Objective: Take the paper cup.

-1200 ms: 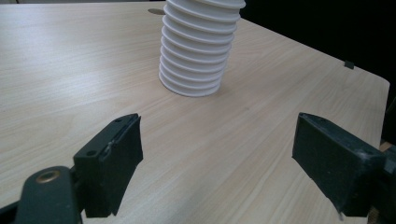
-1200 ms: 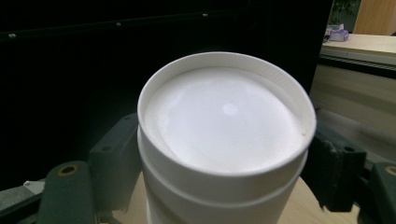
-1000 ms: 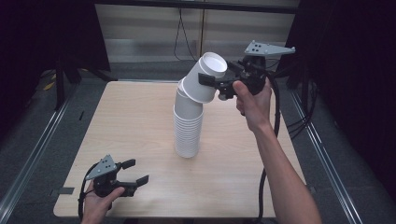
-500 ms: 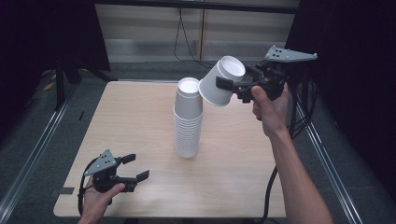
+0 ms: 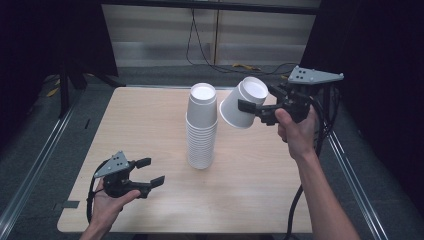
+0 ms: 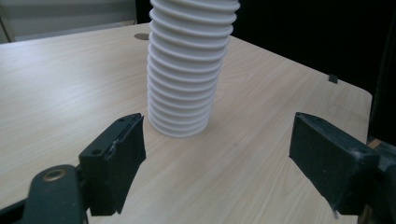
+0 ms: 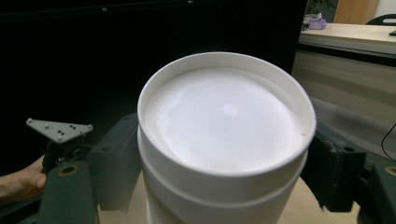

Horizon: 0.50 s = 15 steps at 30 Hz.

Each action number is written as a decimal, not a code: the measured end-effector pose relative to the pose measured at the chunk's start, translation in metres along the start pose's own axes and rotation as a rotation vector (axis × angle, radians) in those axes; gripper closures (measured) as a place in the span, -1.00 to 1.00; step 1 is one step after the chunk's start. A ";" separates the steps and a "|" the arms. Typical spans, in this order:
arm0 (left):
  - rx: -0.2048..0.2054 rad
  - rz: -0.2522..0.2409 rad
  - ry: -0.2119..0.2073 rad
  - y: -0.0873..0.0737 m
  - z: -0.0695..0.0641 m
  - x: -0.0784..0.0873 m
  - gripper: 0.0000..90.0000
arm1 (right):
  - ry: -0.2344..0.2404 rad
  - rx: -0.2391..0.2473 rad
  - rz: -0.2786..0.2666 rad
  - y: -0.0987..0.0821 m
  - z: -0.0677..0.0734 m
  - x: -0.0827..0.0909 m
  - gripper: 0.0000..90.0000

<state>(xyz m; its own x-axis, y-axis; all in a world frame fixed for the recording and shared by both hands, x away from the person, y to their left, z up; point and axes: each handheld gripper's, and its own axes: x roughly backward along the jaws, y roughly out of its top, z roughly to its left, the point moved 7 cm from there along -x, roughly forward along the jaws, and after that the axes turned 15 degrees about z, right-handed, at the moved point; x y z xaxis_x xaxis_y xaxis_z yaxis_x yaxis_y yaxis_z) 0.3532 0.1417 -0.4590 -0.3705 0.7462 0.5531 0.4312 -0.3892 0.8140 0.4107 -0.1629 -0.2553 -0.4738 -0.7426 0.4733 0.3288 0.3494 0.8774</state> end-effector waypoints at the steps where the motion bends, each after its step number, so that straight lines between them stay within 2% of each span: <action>1: -0.002 -0.003 -0.012 0.005 -0.003 -0.002 -0.59 | -0.006 -0.005 0.008 -0.006 0.001 -0.001 -0.49; 5: -0.024 -0.004 -0.033 0.016 -0.010 -0.008 -0.59 | -0.003 -0.003 0.020 -0.016 0.005 -0.002 -0.49; 6: -0.028 -0.004 -0.010 0.019 -0.010 -0.008 -0.59 | 0.000 -0.003 0.021 -0.019 0.007 -0.002 -0.49; 7: -0.028 -0.004 -0.010 0.019 -0.010 -0.008 -0.59 | 0.000 -0.003 0.021 -0.019 0.007 -0.002 -0.49; 8: -0.033 -0.017 -0.042 0.023 -0.013 -0.010 -0.59 | 0.009 -0.002 0.024 -0.022 0.009 -0.001 -0.49; 9: -0.035 -0.019 -0.045 0.025 -0.014 -0.011 -0.59 | 0.009 -0.003 0.026 -0.026 0.010 -0.001 -0.49; 10: -0.039 -0.020 -0.024 0.028 -0.015 -0.012 -0.59 | 0.014 -0.004 0.036 -0.032 0.012 -0.002 -0.49; 11: -0.039 -0.020 -0.024 0.028 -0.015 -0.012 -0.57 | 0.014 -0.004 0.036 -0.032 0.012 -0.002 -0.49; 12: -0.051 -0.022 -0.048 0.030 -0.018 -0.013 -0.57 | 0.018 -0.008 0.042 -0.039 0.013 -0.002 -0.49; 15: -0.061 -0.023 -0.057 0.033 -0.021 -0.016 -0.57 | 0.022 -0.013 0.046 -0.046 0.014 -0.003 -0.49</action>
<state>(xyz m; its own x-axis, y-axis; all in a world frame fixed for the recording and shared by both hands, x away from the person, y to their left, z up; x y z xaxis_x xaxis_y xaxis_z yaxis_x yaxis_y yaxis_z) 0.3566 0.1056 -0.4371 -0.3318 0.7842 0.5243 0.3712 -0.4025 0.8368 0.3861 -0.1686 -0.2958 -0.4396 -0.7386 0.5112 0.3604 0.3762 0.8536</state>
